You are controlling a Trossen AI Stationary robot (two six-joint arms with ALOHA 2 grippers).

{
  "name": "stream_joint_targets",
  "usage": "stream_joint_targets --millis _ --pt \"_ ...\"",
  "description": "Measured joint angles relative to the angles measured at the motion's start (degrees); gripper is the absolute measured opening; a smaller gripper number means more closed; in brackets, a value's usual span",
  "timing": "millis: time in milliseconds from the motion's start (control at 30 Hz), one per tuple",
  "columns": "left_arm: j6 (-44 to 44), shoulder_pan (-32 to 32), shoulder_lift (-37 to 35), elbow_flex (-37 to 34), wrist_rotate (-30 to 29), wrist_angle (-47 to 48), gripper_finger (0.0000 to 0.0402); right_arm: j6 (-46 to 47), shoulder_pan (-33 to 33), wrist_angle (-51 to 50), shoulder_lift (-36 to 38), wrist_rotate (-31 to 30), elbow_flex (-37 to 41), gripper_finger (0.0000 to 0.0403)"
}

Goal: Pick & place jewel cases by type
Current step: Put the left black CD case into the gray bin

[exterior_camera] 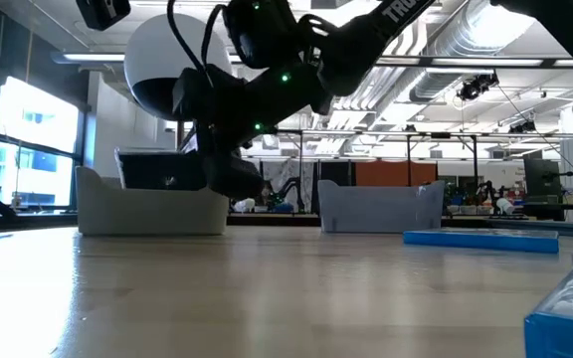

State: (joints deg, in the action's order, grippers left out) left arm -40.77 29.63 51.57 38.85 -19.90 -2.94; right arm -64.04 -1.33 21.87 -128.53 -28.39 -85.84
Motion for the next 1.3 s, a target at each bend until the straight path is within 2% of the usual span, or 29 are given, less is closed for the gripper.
stream_joint_targets --millis 233,533,800,967,1100,1300 --pt "-0.4 0.0 0.0 0.0 0.0 -0.3 0.0182 -9.9 -3.4 0.0 0.0 -11.7 0.0 0.0056" --pt "-0.5 0.0 0.0 0.0 0.0 -0.4 0.0182 -16.3 -6.2 0.0 0.0 -25.3 0.0 0.0031" --pt "-1.7 0.0 0.0 0.0 -0.1 -0.4 0.0182 -17.2 -6.7 0.0 0.0 -26.9 0.0 0.0065" --pt "-1.7 0.0 0.0 0.0 0.0 -0.4 0.0182 -16.0 -6.9 0.0 0.0 -29.1 0.0 0.0042" --pt "-1.7 0.0 0.0 0.0 -0.1 -0.4 0.0182 -12.7 -6.9 0.0 0.0 -25.1 0.0 0.0033" --pt "-1.7 0.0 0.0 0.0 0.0 -0.3 0.0182 -5.0 -6.8 0.0 0.0 -7.0 0.0 0.0062"
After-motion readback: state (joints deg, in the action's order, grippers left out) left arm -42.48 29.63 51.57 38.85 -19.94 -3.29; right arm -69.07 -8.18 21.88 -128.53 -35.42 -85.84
